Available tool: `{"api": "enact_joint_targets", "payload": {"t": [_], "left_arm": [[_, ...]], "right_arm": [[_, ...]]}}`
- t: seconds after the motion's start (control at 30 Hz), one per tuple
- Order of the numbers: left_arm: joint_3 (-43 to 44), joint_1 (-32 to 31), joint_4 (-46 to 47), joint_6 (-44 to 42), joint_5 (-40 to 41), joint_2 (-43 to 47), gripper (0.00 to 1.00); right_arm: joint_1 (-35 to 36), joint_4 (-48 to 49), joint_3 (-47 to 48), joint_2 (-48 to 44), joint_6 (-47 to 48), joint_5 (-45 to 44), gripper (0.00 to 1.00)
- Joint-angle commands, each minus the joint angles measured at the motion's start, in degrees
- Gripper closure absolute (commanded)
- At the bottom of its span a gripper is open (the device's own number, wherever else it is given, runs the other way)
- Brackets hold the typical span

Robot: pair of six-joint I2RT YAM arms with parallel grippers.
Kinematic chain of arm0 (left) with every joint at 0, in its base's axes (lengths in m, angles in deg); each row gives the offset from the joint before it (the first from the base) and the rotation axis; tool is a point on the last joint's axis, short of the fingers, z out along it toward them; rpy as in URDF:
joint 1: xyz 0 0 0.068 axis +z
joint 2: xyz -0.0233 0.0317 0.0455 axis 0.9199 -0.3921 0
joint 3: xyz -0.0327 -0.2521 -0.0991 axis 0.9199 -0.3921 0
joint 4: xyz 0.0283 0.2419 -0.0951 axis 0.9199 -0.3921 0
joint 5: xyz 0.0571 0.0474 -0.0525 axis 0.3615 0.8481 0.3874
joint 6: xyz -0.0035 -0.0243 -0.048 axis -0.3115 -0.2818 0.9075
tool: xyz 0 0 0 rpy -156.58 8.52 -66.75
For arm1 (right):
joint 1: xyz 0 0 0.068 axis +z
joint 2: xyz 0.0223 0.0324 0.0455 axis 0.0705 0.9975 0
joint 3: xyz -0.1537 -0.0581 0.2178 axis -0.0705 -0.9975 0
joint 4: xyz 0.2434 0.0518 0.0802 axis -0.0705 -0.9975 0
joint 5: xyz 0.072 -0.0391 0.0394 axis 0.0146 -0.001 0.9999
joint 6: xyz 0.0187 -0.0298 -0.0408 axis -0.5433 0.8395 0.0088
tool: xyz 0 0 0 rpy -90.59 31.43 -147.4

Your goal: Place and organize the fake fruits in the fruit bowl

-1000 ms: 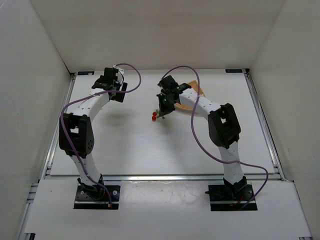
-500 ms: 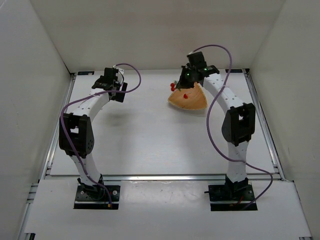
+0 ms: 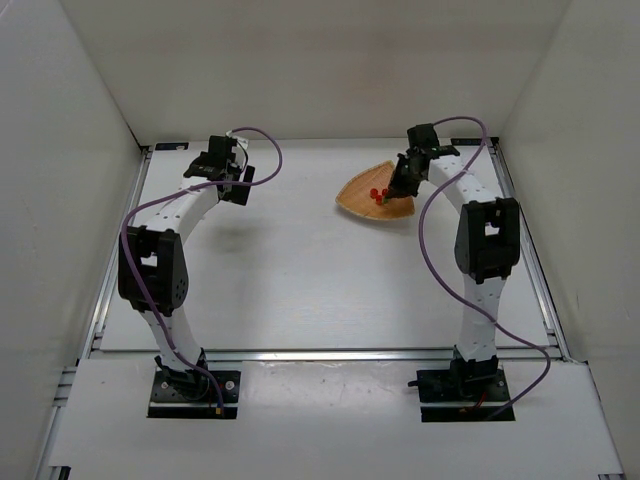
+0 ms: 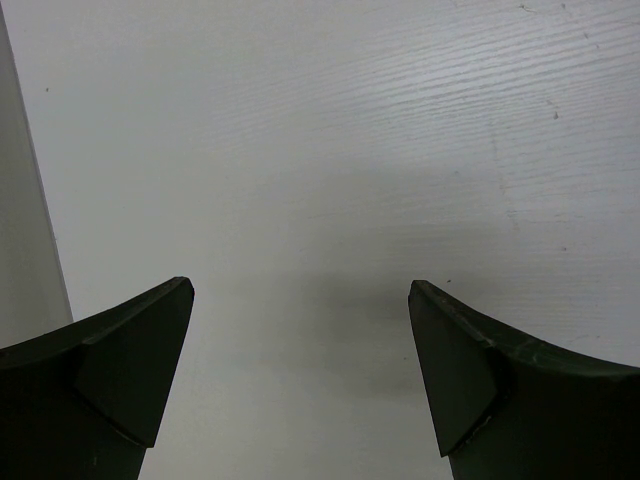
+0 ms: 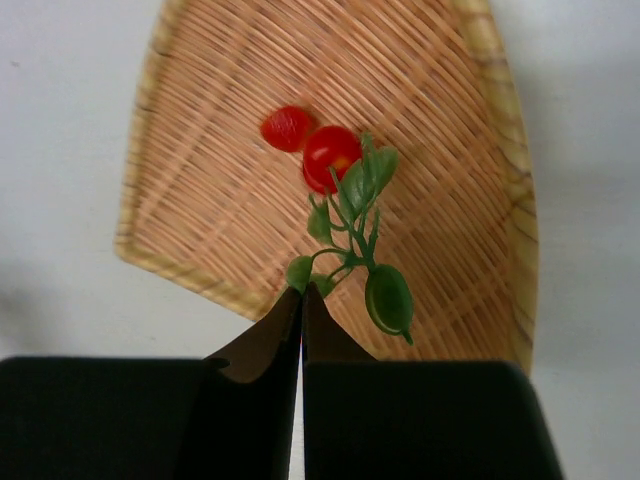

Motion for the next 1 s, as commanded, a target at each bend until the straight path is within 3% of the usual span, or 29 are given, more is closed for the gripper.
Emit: {"api": "enact_joint_targets", "payload": {"t": [0.0,0.07,0.13,0.17,0.2,0.23,0.3,0.6,0.83,0.97], "left_arm": [[0.08,0.26,-0.08,0.59,-0.93,0.38,0.0],[0.08,0.26,-0.08,0.59,-0.93,0.38,0.0],[0.08,0.26,-0.08,0.59,-0.93,0.38,0.0],[0.08,0.26,-0.08,0.59,-0.93,0.38,0.0],[0.08,0.26,-0.08,0.59,-0.93,0.38,0.0],[0.08,0.26,-0.08,0.59,-0.93,0.38,0.0],[0.08,0.26,-0.08,0.59,-0.93,0.38,0.0],[-0.44,2.1,-0.08,0.59,0.3,1.43,0.0],[-5.1,10.18,-0.08,2.26,-0.23,4.77,0.0],[-6.95,14.41,-0.61,2.26,0.64,6.09,0.0]], "right_arm": [[-1.33,1.73,-1.91,-0.73,-0.68,0.2,1.0],[-1.33,1.73,-1.92,-1.25,-1.2,0.2,1.0],[-1.86,1.73,-2.54,-1.25,-1.2,0.72,0.91],[-1.86,1.73,-2.54,-1.25,-1.2,1.51,0.81],[-1.86,1.73,-2.54,-1.78,-1.2,1.52,0.56],[-1.86,1.73,-2.54,-1.78,-1.2,2.13,0.42],[-1.86,1.73,-2.54,-3.53,-0.68,2.13,0.23],[-6.24,1.2,-3.94,-16.18,2.48,0.81,0.0],[-22.48,0.59,-16.23,-24.27,4.51,7.05,0.0],[-26.29,0.59,-22.48,-25.51,5.65,8.11,0.0]]}}
